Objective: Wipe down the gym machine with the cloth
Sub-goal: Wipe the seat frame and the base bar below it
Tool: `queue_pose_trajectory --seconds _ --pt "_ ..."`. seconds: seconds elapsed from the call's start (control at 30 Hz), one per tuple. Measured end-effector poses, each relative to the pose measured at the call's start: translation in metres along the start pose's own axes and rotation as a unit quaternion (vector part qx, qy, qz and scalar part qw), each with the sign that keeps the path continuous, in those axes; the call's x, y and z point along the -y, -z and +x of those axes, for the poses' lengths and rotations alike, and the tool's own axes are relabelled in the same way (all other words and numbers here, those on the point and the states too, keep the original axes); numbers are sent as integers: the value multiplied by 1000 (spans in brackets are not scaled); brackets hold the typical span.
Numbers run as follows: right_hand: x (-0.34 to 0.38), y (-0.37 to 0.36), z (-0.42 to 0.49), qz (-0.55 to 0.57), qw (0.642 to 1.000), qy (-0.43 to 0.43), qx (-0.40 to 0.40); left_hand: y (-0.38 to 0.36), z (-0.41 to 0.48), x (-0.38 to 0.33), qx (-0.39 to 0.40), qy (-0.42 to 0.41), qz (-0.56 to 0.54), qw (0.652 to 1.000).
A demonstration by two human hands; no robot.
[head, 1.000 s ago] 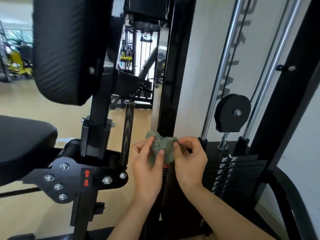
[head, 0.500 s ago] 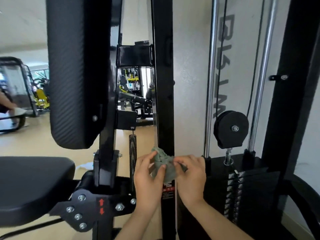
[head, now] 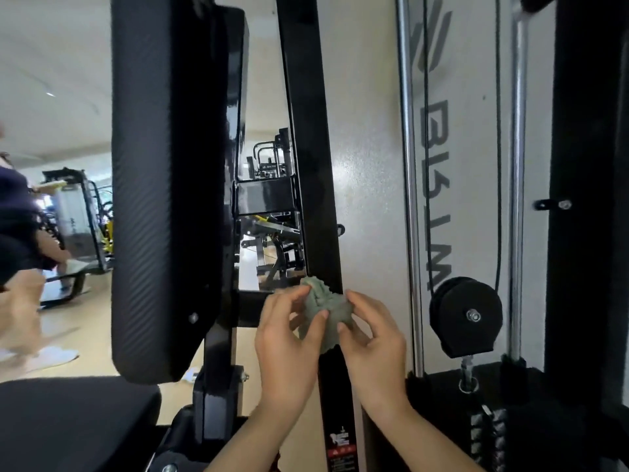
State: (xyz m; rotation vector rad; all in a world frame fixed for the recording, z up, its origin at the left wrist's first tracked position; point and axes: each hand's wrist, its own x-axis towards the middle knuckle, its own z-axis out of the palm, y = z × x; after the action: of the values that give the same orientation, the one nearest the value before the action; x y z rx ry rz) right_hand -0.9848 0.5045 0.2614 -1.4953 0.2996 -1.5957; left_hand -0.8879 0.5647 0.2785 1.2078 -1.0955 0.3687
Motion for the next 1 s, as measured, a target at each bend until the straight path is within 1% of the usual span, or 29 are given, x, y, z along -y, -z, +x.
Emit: queue_pose_trajectory --seconds 0.17,0.27,0.33,0.4,0.5,0.57,0.7,0.83,1.0 --pt "26 -16 48 32 998 31 -33 -3 48 -23 -27 -85 62 994" --pt "40 -24 75 56 996 60 -22 -2 76 -36 -38 -136 81 987" --pt "50 -27 91 64 995 71 -8 -2 94 -47 -51 -153 92 983" --pt "60 -30 107 58 996 69 -7 -4 110 -60 -57 -153 99 982" --pt "82 -38 128 65 996 57 -5 -7 134 -80 -72 -122 93 986" --pt "101 -43 142 67 997 39 0 -10 152 -97 -92 -83 66 990" --pt "138 -53 181 -12 1000 3 -14 -14 194 -135 -119 18 21 992" --pt "175 -67 213 -21 999 -31 -22 -7 235 -167 -110 52 8 993" --pt "219 -83 245 -20 999 -41 -29 -2 283 -200 -97 73 -12 993"
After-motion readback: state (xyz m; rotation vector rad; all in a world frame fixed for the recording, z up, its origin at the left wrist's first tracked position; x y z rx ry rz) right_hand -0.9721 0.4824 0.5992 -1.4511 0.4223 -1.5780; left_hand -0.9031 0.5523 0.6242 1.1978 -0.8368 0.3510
